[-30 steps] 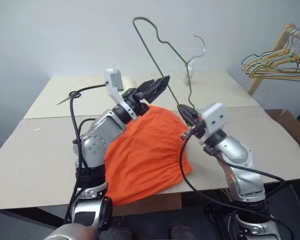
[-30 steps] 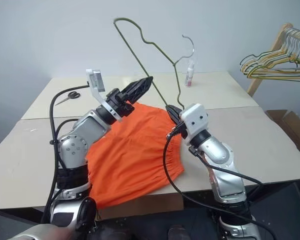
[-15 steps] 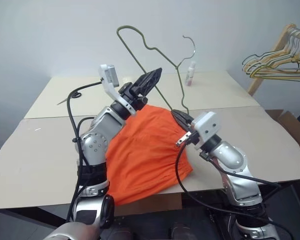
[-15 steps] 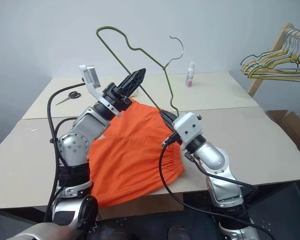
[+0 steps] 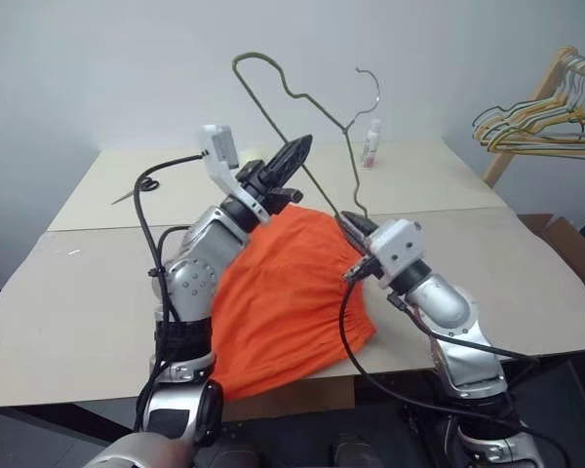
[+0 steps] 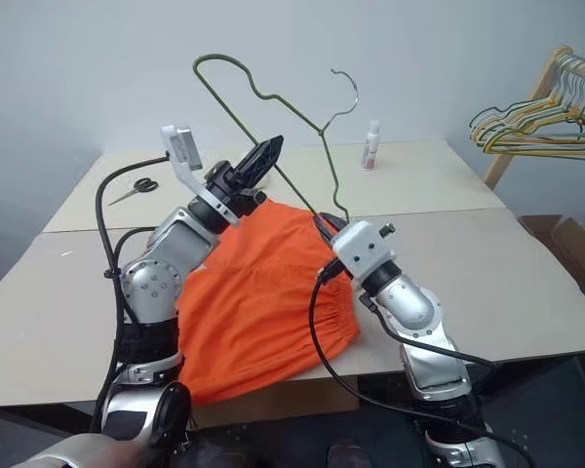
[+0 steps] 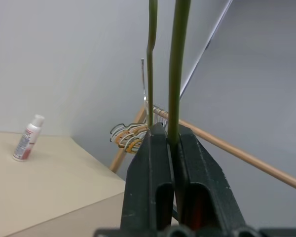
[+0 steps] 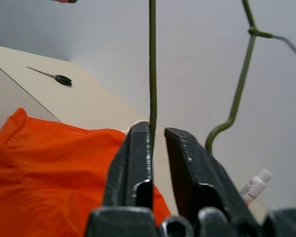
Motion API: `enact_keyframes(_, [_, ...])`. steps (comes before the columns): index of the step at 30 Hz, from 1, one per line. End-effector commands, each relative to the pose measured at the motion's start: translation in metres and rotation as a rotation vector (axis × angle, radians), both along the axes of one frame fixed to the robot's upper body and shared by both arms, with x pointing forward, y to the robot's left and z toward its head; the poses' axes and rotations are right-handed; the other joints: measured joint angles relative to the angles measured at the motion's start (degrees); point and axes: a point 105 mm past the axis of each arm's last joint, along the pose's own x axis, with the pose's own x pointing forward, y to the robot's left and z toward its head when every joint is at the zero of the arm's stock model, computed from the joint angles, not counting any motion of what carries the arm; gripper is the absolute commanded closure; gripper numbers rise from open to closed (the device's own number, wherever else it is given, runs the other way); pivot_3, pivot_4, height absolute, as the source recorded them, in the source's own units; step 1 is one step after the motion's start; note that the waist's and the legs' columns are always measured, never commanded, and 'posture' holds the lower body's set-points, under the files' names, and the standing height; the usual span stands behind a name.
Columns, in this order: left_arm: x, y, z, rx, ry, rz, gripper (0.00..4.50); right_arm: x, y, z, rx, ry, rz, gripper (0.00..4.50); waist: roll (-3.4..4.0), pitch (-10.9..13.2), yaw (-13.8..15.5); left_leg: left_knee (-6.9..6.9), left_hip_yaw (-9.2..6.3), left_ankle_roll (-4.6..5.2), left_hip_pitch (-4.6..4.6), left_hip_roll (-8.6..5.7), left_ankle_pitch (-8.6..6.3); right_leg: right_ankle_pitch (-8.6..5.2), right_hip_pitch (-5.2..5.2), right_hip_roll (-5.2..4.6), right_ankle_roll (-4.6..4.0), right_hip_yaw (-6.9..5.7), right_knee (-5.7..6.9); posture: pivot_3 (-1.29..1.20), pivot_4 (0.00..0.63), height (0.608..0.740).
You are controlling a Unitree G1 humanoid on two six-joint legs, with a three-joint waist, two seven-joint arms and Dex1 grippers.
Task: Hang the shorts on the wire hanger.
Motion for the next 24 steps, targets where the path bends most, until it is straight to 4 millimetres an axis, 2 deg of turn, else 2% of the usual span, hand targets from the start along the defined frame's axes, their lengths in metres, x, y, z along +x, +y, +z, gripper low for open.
enact_keyframes(1, [-0.002,0.013,0.016,-0.008,-0.099,0.022,4.50,-0.004,-0.006,0.024,0.006,-0.095,0.015,2.25,0.00,0.0,0.0,0.00,0.00,0.00,0.00,0.00,0.00,0.00,0.00,0.00,0.00,0.00,0.00,-0.02,0.000,0.740])
enact_keyframes(2, [-0.002,0.017,0.017,-0.004,-0.111,0.021,4.50,-0.006,-0.008,0.025,0.015,-0.083,0.030,1.86,0.00,0.0,0.0,0.00,0.00,0.00,0.00,0.00,0.00,0.00,0.00,0.00,0.00,0.00,0.00,-0.02,0.000,0.740])
enact_keyframes(7, [-0.012,0.039,0.029,0.013,-0.201,-0.064,4.50,-0.019,-0.032,0.019,0.189,0.294,0.265,0.12,-0.01,0.0,0.0,0.00,-0.01,0.03,-0.02,0.02,-0.01,0.00,0.02,0.01,0.00,-0.02,-0.05,-0.01,0.000,0.740])
enact_keyframes(11, [-0.031,0.057,0.041,-0.032,-0.274,-0.231,4.50,-0.031,-0.046,0.023,0.223,0.570,0.460,0.12,0.00,0.0,0.1,0.00,-0.01,0.07,0.00,0.07,-0.03,0.00,0.05,0.00,-0.01,-0.04,-0.07,-0.01,0.000,0.740])
enact_keyframes(15, [-0.056,0.065,0.046,-0.036,-0.363,-0.435,4.50,-0.049,-0.046,0.021,0.179,0.850,0.692,0.12,0.00,0.0,-0.2,0.00,-0.02,0.11,0.11,0.16,-0.05,-0.01,0.19,0.08,-0.05,-0.10,-0.13,-0.02,0.000,0.740])
enact_keyframes(18, [-0.072,0.066,0.044,-0.026,-0.423,-0.557,4.50,-0.054,-0.039,0.023,0.173,0.953,0.810,0.12,0.00,0.0,-0.4,0.00,-0.02,0.14,0.23,0.21,-0.07,0.00,0.40,0.15,-0.07,-0.14,-0.29,-0.02,0.000,0.740])
enact_keyframes(24, [-0.073,0.058,0.041,-0.022,-0.458,-0.573,4.50,-0.047,-0.007,0.029,0.154,1.036,0.896,0.12,0.00,0.0,-0.2,0.00,-0.10,0.15,0.32,0.27,-0.08,0.16,0.65,0.14,-0.04,-0.22,-0.60,-0.02,0.000,0.740])
